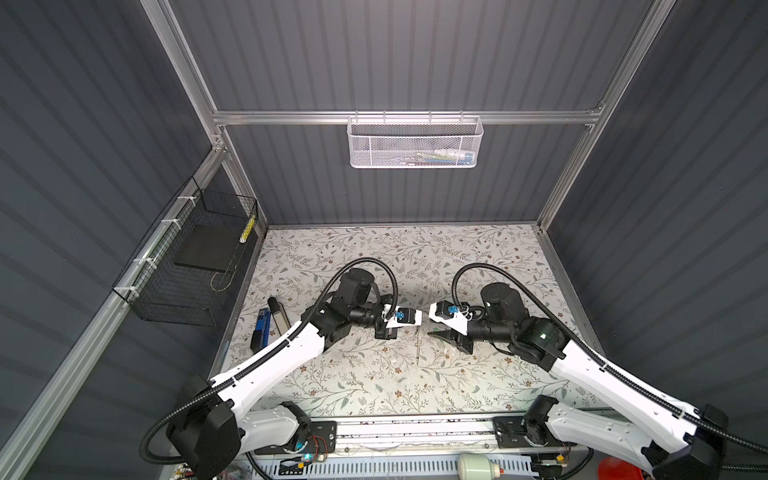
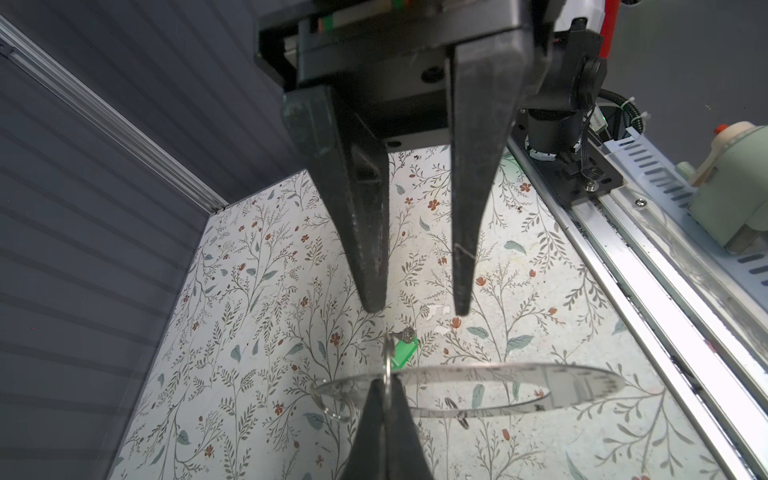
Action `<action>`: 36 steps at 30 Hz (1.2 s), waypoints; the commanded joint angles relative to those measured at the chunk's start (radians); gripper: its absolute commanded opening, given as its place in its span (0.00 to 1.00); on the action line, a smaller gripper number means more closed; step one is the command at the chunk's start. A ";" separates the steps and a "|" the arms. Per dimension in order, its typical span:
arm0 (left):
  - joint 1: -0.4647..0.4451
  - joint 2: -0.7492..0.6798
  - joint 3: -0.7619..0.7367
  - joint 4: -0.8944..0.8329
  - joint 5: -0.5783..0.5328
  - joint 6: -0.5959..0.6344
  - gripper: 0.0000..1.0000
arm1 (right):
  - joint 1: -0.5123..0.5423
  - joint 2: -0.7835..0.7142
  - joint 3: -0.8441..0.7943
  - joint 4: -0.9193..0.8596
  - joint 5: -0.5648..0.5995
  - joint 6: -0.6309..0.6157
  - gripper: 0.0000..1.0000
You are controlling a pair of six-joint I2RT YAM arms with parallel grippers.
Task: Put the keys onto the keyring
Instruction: 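Open the right gripper and move it back over the green tag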
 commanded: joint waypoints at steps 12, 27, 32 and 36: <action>0.025 -0.058 -0.172 0.241 -0.177 -0.015 0.00 | -0.035 0.198 0.002 -0.198 0.397 0.763 0.36; 0.042 -0.066 -0.260 0.368 -0.227 -0.096 0.00 | -0.129 0.514 0.045 -0.221 0.295 0.853 0.31; 0.041 -0.060 -0.260 0.371 -0.231 -0.097 0.00 | -0.127 0.600 0.119 -0.241 0.275 0.819 0.34; 0.041 -0.047 -0.253 0.371 -0.232 -0.098 0.00 | -0.128 0.642 0.152 -0.255 0.264 0.807 0.35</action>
